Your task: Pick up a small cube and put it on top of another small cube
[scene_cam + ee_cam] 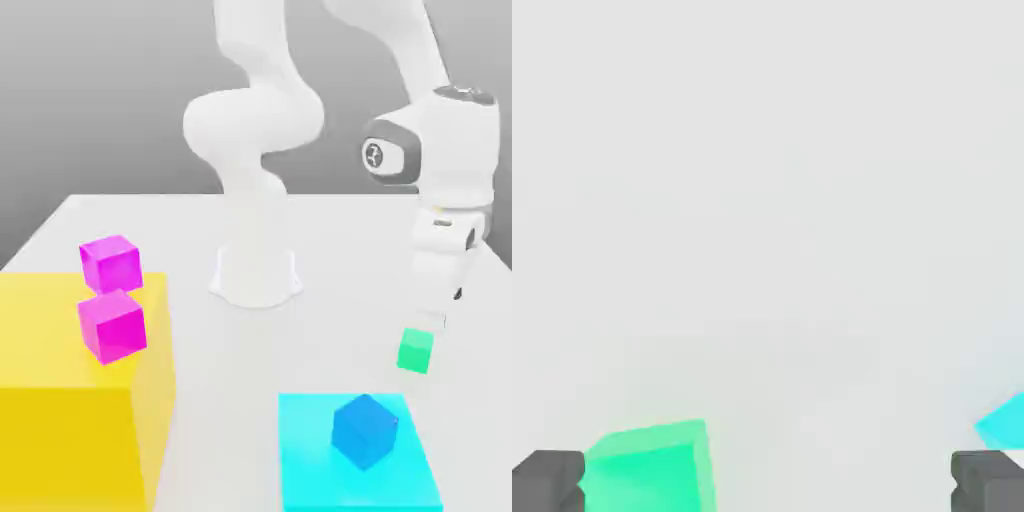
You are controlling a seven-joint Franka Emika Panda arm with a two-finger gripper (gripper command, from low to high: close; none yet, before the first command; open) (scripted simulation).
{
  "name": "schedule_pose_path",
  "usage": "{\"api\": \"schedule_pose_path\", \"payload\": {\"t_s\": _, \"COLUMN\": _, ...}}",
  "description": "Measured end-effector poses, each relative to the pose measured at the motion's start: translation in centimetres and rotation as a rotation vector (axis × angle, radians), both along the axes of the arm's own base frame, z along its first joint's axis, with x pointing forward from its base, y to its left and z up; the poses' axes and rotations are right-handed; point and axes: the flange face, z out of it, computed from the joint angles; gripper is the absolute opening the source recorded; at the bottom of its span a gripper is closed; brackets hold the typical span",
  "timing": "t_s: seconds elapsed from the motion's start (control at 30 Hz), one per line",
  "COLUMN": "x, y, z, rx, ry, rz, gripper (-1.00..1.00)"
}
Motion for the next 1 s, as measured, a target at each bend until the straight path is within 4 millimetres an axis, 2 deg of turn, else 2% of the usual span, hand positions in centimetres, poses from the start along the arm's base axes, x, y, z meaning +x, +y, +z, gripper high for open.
{"api": "schedule_pose_path", "payload": {"t_s": 0.07, "x": -0.8, "y": 0.0, "z": -1.9, "rx": -0.013, "ry": 0.010, "rz": 0.027, "gripper": 0.00}}
{"api": "schedule_pose_path", "payload": {"t_s": 0.27, "x": -0.9, "y": -0.3, "z": -7.0, "rx": -0.016, "ry": 0.015, "rz": 0.022, "gripper": 0.00}}
{"api": "schedule_pose_path", "payload": {"t_s": 0.3, "x": -0.9, "y": -0.3, "z": -7.4, "rx": -0.016, "ry": 0.015, "rz": 0.022, "gripper": -1.00}}
{"api": "schedule_pose_path", "payload": {"t_s": 0.5, "x": -1.0, "y": -0.4, "z": -7.7, "rx": -0.017, "ry": 0.015, "rz": 0.022, "gripper": -1.00}}
{"api": "schedule_pose_path", "payload": {"t_s": 0.57, "x": -0.9, "y": -0.3, "z": -6.8, "rx": -0.017, "ry": 0.015, "rz": 0.023, "gripper": -1.00}}
{"api": "schedule_pose_path", "payload": {"t_s": 0.8, "x": -0.7, "y": -0.2, "z": -1.2, "rx": -0.018, "ry": 0.013, "rz": 0.030, "gripper": -1.00}}
{"api": "schedule_pose_path", "payload": {"t_s": 0.83, "x": 0.3, "y": -0.1, "z": -0.3, "rx": -0.018, "ry": 0.012, "rz": 0.035, "gripper": -1.00}}
{"api": "schedule_pose_path", "payload": {"t_s": 0.9, "x": 5.3, "y": -2.6, "z": 1.6, "rx": -0.016, "ry": 0.011, "rz": -0.045, "gripper": -1.00}}
{"api": "schedule_pose_path", "payload": {"t_s": 1.0, "x": 11.1, "y": -5.9, "z": 5.0, "rx": -0.014, "ry": 0.008, "rz": -0.087, "gripper": -1.00}}
